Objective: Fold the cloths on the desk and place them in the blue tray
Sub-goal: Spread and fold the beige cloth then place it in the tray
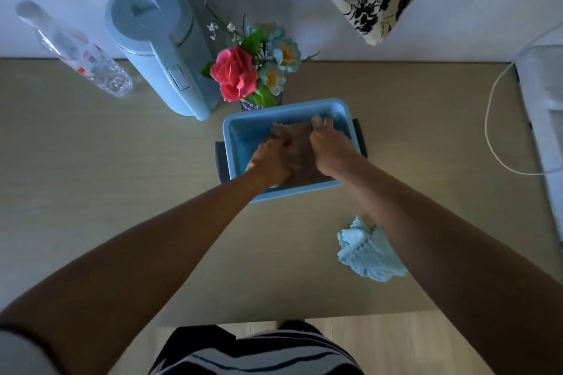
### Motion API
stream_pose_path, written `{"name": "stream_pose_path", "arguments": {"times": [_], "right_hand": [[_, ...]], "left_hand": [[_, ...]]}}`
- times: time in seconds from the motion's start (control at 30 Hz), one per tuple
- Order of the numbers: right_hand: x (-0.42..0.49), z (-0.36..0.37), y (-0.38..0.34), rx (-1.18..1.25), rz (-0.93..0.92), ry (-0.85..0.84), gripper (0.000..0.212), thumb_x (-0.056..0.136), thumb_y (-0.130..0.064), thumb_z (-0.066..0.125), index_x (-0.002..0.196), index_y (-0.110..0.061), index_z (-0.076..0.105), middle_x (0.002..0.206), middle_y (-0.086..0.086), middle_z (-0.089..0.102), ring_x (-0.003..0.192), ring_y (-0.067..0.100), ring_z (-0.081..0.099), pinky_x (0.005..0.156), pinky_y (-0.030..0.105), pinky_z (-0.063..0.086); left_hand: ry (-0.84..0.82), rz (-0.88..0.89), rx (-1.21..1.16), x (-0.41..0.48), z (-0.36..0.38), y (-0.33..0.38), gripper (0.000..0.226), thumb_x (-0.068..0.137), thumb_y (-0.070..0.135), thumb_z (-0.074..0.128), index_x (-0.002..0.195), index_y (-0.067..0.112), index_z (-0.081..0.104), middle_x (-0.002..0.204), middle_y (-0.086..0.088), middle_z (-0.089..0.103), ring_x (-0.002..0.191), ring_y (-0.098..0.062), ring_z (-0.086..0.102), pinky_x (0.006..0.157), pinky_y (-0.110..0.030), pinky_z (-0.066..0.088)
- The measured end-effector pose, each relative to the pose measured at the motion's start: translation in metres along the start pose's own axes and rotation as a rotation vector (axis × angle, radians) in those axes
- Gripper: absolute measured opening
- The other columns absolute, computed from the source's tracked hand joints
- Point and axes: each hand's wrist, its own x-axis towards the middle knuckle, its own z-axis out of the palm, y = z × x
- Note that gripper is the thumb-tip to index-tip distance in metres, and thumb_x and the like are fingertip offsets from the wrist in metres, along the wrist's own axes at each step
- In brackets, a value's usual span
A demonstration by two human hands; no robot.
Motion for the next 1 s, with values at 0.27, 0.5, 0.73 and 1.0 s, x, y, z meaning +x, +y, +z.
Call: {"name": "stream_pose_path", "arguments": {"times": [0.27,0.5,0.73,1.0], "right_hand": [[-0.009,0.006,-0.003,-0.003,0.06,0.181,0.051,0.08,0.008,0.068,0.128,-0.003,0.055,0.142,0.016,0.032,0.117,0.034,0.055,0.094,0.043,0.053],[-0.008,0.003,0.005,-0.218,-0.116,0.218,0.038,0.084,-0.009,0.067,0.122,-0.009,0.064,0.135,0.012,0.045,0.125,0.03,0.047,0.108,0.044,0.036],[0.026,0.028,0.007,-0.46,-0.101,0.08,0.048,0.091,-0.016,0.057,0.139,-0.014,0.051,0.141,0.011,0.045,0.131,0.028,0.045,0.11,0.04,0.035],[0.015,0.009,0.006,-0.308,-0.122,0.023,0.043,0.087,-0.017,0.062,0.13,-0.013,0.058,0.134,0.012,0.052,0.122,0.032,0.055,0.104,0.044,0.04]], "left_hand": [[-0.037,-0.01,0.22,-0.002,0.0,-0.002,0.074,0.077,0.027,0.075,0.143,0.023,0.044,0.136,-0.015,0.051,0.118,-0.038,0.058,0.091,-0.039,0.049],[0.086,0.299,0.534,0.006,0.001,0.004,0.083,0.076,0.037,0.078,0.146,0.021,0.038,0.137,-0.009,0.042,0.132,-0.03,0.04,0.096,-0.047,0.05],[-0.042,0.248,0.644,0.032,0.018,-0.014,0.087,0.079,0.034,0.076,0.15,0.012,0.031,0.15,-0.016,0.033,0.141,-0.036,0.031,0.113,-0.044,0.032],[-0.061,0.23,0.488,0.016,0.003,-0.011,0.082,0.076,0.048,0.075,0.144,0.016,0.042,0.145,-0.014,0.039,0.139,-0.035,0.032,0.112,-0.047,0.038]]}}
